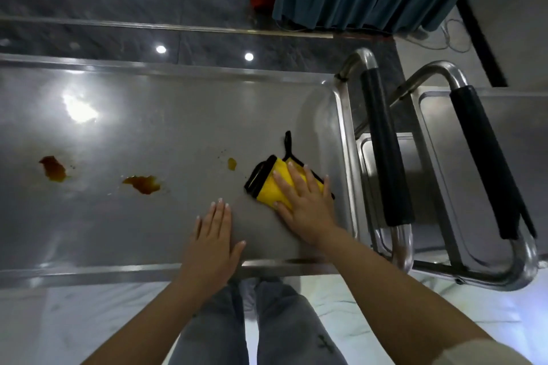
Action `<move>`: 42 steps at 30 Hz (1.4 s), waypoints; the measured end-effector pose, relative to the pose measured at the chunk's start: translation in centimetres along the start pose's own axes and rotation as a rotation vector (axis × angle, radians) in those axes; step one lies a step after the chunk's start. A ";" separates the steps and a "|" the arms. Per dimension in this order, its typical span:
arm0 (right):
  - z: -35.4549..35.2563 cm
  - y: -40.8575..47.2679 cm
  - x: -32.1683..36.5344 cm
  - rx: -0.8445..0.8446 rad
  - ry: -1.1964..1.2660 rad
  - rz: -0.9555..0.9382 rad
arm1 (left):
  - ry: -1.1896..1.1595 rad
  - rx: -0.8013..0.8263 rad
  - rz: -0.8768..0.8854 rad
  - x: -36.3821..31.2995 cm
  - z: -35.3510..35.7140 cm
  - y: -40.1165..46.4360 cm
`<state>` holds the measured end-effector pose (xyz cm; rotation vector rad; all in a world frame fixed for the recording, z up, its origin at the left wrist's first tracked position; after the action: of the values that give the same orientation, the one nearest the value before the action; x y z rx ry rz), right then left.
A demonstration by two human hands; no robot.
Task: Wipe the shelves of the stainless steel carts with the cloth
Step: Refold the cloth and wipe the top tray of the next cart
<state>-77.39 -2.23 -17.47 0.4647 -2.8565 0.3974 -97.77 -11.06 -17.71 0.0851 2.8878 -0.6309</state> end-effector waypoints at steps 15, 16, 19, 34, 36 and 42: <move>1.1 -5.1 -0.7 -0.083 0.012 0.217 | 0.006 0.362 -0.433 -2.8 -1.3 2.9; 1.2 -5.4 -0.8 -0.070 0.015 0.227 | 0.015 0.410 -0.459 -3.1 -1.8 3.1; 0.7 -3.6 -0.9 -0.057 0.036 0.271 | 0.045 0.475 -0.503 -3.7 -2.7 3.9; -7.0 20.8 -6.8 -0.063 0.074 0.332 | 0.037 0.511 -0.484 -2.8 -0.8 3.8; -7.5 22.1 -7.1 -0.055 0.055 0.288 | 0.036 0.513 -0.487 -2.8 -0.8 3.9; -6.6 19.9 -5.8 -0.064 0.048 0.249 | 0.027 0.525 -0.484 -3.1 -1.0 4.1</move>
<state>-77.58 19.50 -17.33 0.0857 -2.8774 0.3520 -94.55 -6.94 -17.88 -0.5508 2.6888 -1.4621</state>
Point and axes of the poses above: each hand's wrist, its own y-axis towards the middle knuckle, its own z-axis out of the palm, x = y × z, the point moved 4 cm from there along y, towards the middle knuckle, and after that the axes turned 4 degrees about y, right-handed, at the moved point
